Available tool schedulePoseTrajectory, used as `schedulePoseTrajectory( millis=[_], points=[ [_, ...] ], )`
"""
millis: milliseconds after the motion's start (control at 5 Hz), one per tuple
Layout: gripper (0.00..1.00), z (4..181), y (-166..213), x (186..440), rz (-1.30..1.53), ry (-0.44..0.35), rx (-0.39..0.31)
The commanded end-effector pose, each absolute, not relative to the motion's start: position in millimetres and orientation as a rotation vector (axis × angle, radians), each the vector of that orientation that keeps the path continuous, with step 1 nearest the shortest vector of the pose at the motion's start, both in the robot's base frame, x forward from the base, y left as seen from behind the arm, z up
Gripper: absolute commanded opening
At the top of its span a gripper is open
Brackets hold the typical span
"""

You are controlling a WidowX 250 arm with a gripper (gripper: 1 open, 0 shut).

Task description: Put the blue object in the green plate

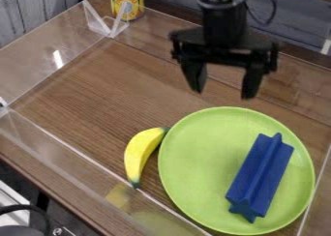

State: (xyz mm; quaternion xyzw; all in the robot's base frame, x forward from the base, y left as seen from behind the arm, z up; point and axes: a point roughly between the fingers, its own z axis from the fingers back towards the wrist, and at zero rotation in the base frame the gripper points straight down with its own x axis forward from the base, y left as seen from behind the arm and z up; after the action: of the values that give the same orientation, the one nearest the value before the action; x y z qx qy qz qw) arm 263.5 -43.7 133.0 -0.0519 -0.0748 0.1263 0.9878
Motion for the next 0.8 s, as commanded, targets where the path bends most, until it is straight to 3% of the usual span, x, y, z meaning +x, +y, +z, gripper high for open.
schedulePoseTrajectory(
  millis=[0, 600],
  points=[
    [1.00, 131.6, -35.1, 274.3, 0.245, -0.190, -0.107],
    [1.00, 110.2, -9.3, 283.5, 0.270, -0.179, -0.092]
  ],
)
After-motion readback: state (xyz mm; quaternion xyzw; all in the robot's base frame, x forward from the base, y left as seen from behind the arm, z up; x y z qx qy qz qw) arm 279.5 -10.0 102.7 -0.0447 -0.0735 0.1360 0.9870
